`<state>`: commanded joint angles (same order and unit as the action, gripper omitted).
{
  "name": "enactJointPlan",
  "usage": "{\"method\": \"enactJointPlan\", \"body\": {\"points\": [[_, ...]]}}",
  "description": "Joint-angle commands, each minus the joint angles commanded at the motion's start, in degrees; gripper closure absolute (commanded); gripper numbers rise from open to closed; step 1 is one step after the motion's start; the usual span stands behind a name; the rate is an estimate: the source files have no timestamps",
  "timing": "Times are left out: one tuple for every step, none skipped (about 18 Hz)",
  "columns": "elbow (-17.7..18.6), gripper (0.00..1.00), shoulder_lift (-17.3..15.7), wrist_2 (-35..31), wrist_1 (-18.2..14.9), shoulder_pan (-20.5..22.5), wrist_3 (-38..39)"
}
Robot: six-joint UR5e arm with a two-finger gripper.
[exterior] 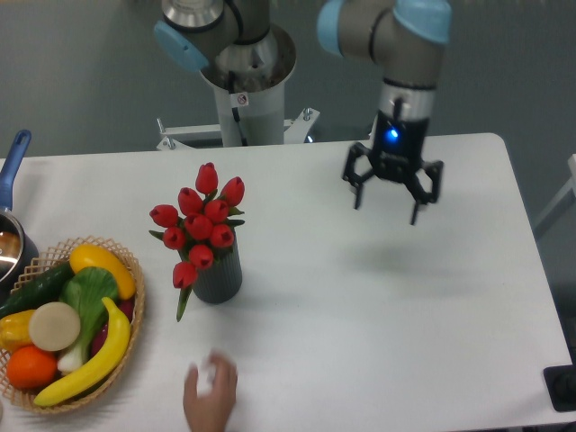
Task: Insert the flowers into the vase
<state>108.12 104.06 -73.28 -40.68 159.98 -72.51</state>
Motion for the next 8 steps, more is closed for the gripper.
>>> {"method": "enactJointPlan", "body": {"points": [[-0.7,0.00,0.1,-1.9,-1.4,-1.1,0.0],[-1.4,0.00,0.4,-3.9,-3.1,-1.5,-0.1],[-1.9,0.00,0.4,-5.8,-4.6,-1.6,-0.2],[-1.9,0.00,0.9,-7.5,-5.2,-1.7,-0.3],[-2.0,0.00,1.1,-8.4,-5.3,-1.9,-0.9],[-2.1,0.00,1.6,-9.2,-5.2,-1.9,-2.4],[-1.9,0.00,1.8,-10.3,-5.1,-2.0,-3.5],[-1.9,0.00,1.9,-11.3,-5.1,-2.2,-3.8]]}}
